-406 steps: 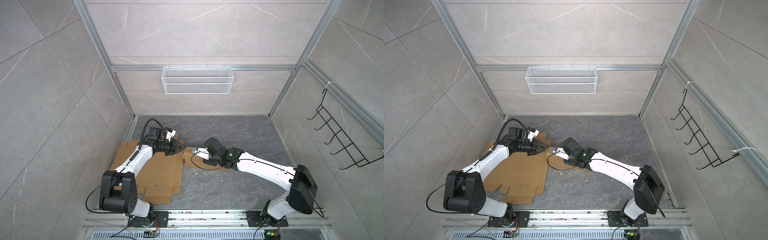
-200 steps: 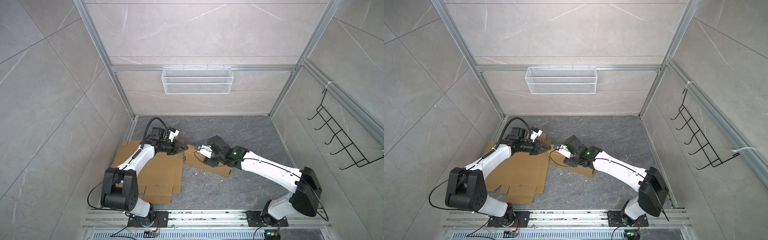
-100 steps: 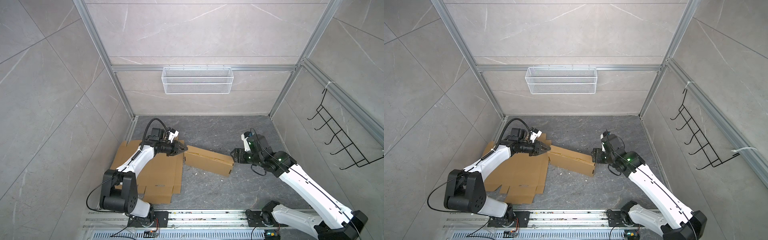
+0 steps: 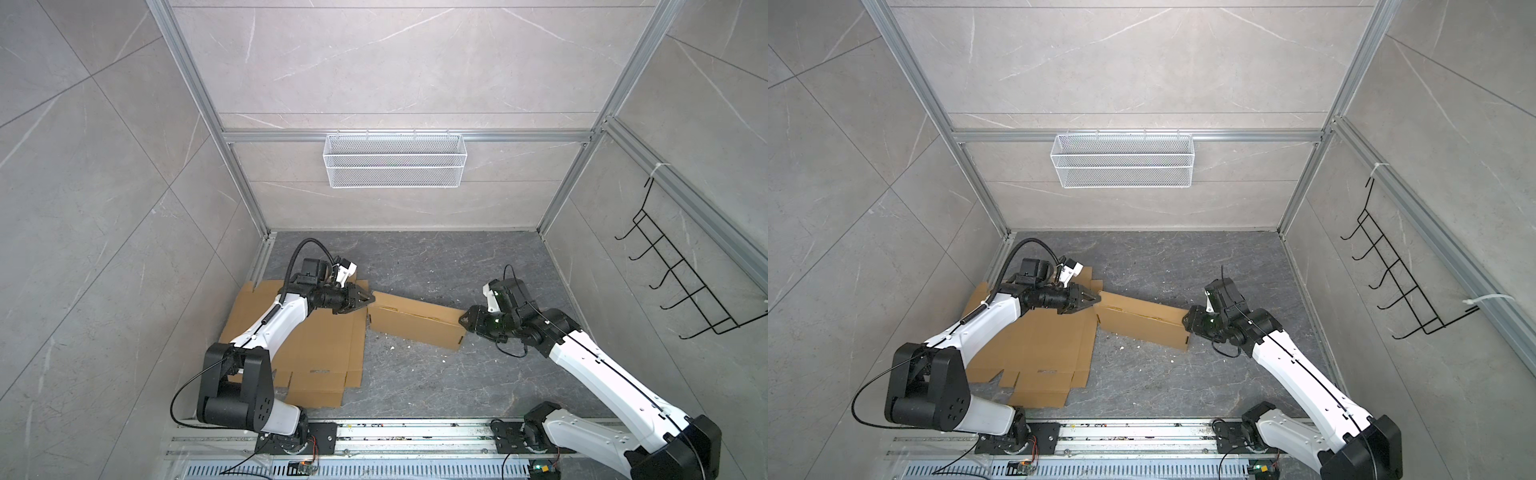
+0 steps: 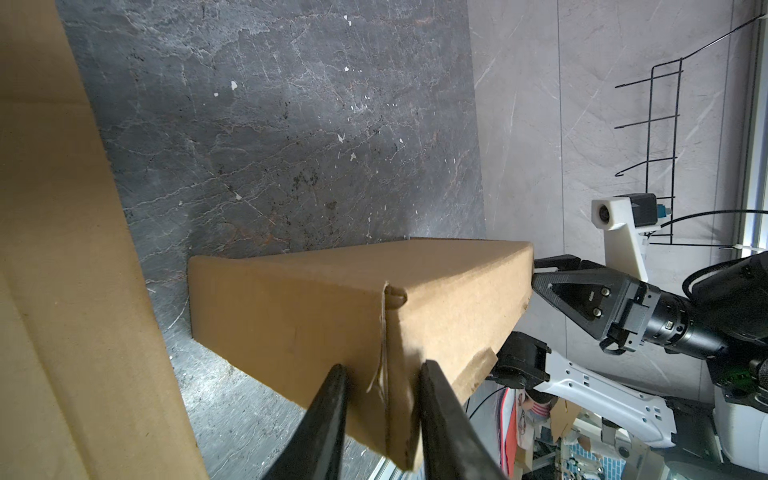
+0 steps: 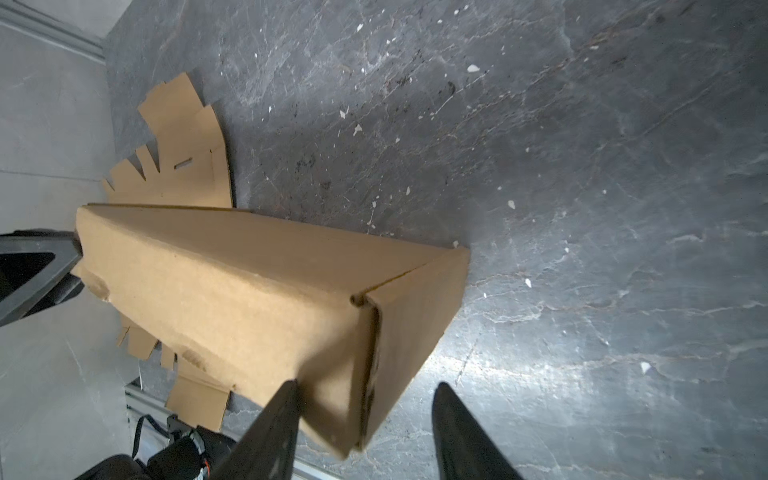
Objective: Fold the paper box
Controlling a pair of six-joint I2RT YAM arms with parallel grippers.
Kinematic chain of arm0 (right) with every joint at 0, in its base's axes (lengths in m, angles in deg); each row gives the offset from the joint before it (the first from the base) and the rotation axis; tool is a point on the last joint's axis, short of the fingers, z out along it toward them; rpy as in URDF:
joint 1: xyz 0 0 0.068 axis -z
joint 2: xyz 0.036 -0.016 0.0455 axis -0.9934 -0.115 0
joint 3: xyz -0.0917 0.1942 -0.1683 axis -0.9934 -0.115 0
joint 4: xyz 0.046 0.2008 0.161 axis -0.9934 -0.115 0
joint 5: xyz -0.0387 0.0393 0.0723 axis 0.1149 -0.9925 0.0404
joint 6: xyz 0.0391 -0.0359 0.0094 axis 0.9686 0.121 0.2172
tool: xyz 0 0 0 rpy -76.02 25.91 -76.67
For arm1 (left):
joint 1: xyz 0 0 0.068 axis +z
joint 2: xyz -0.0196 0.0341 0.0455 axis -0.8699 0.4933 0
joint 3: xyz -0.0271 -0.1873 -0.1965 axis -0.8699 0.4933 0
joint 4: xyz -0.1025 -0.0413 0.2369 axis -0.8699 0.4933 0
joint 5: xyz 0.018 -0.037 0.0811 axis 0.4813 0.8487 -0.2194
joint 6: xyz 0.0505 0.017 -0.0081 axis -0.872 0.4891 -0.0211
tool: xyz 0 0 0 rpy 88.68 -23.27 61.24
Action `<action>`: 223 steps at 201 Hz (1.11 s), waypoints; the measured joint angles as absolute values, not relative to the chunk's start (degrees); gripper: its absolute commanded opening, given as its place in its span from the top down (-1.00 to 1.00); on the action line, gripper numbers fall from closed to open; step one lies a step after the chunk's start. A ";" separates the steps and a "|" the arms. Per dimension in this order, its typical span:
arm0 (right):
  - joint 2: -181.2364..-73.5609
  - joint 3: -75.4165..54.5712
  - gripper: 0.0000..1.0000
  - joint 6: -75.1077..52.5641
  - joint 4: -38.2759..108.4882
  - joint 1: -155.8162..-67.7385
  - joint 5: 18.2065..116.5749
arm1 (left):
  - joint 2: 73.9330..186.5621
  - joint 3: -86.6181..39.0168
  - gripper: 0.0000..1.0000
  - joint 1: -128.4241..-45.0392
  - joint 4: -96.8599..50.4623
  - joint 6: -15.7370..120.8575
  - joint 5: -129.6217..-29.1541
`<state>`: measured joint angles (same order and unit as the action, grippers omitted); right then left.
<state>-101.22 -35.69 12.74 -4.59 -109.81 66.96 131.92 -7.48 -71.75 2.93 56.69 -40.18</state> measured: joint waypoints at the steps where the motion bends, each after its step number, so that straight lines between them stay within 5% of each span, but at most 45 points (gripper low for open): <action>1: -101.25 -35.73 0.08 12.81 -4.53 -109.81 66.88 | 131.92 -7.46 0.38 -71.75 2.87 56.71 -40.20; 40: -102.51 -36.96 0.18 10.34 -0.57 -108.85 66.64 | 131.43 -5.89 0.46 -72.08 -0.48 58.35 -40.66; 78: -103.41 -35.14 0.07 5.53 -2.06 -106.49 65.83 | 129.36 -2.91 0.47 -72.91 -4.37 60.71 -40.93; 149: -101.29 -33.24 0.08 -4.59 -11.06 -95.51 63.47 | 123.24 4.28 0.32 -87.18 -15.58 70.43 -47.53; 223: -95.69 -34.60 -0.41 -4.02 -20.42 -94.99 62.42 | 117.66 10.81 0.18 -94.22 -19.03 71.74 -51.68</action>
